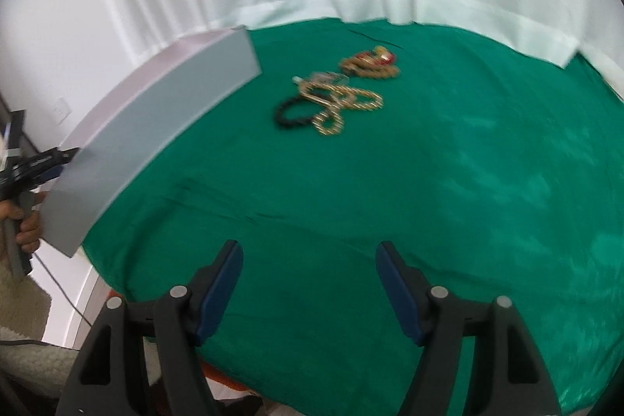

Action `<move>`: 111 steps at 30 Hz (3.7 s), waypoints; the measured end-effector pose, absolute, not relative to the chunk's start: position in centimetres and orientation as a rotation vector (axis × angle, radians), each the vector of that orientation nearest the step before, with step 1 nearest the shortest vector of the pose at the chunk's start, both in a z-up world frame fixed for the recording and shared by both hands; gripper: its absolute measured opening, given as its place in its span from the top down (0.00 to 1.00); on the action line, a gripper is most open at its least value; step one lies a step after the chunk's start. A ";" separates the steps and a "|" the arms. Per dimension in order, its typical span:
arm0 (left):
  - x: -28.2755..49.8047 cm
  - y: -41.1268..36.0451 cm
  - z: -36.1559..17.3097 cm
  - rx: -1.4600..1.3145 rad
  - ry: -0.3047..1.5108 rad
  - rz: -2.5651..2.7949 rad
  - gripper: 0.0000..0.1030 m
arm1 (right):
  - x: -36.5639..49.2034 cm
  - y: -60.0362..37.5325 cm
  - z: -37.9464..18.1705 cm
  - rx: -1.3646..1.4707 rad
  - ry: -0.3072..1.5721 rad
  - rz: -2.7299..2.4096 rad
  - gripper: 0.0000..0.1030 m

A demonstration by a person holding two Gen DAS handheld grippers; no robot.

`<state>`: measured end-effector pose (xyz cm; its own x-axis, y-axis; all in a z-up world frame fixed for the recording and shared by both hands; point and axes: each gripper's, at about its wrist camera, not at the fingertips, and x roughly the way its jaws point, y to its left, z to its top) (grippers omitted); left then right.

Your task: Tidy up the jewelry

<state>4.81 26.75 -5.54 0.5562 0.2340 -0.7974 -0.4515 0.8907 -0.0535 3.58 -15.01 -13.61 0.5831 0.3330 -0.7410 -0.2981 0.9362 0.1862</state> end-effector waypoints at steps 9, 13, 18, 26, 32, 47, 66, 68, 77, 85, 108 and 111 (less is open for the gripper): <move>3.1 22.9 -2.9 -0.235 0.817 0.336 0.07 | 2.9 -17.1 -13.3 0.060 0.854 0.251 0.19; 2.1 20.1 -0.7 -0.127 0.734 0.307 0.03 | 1.9 -17.6 -13.6 0.077 0.870 0.216 0.19; 1.0 17.4 0.4 -0.173 0.686 0.132 0.00 | 0.5 -17.2 -13.6 0.036 0.901 0.167 0.18; -1.0 11.9 -0.7 -0.187 0.683 -0.085 0.00 | -1.0 -16.4 -12.3 0.066 0.923 0.222 0.18; -1.3 6.9 0.2 -0.112 0.690 -0.132 0.00 | -2.2 -17.1 -11.8 0.126 0.866 0.272 0.18; -0.1 6.2 0.8 -0.059 0.679 -0.116 0.00 | -1.5 -18.3 -12.5 0.068 0.856 0.179 0.18; 1.8 6.0 -1.8 -0.036 0.772 -0.112 0.00 | -1.7 -16.0 -9.5 -0.143 0.698 0.165 0.18; 1.9 6.1 -2.0 -0.036 0.774 -0.110 0.00 | -1.6 -16.1 -9.4 -0.142 0.693 0.164 0.18; 2.8 6.0 -2.3 -0.032 0.791 -0.101 0.00 | -0.9 -16.2 -9.8 -0.110 0.730 0.179 0.18; 3.1 5.8 -3.2 -0.024 0.816 -0.096 0.00 | -0.2 -16.6 -10.8 -0.074 0.784 0.188 0.18; 4.5 6.4 -4.0 -0.025 0.835 -0.064 0.00 | 3.2 -16.6 -12.4 0.009 0.934 0.294 0.18; 4.5 6.5 -3.9 -0.018 0.837 -0.057 0.00 | 6.3 -17.9 -11.6 0.028 0.956 0.275 0.18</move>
<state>4.53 6.47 -3.90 0.6683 -0.0576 -0.7417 0.0436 0.9983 -0.0383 6.29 -17.89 -11.64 0.5449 0.2442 -0.8022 -0.2195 0.9648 0.1446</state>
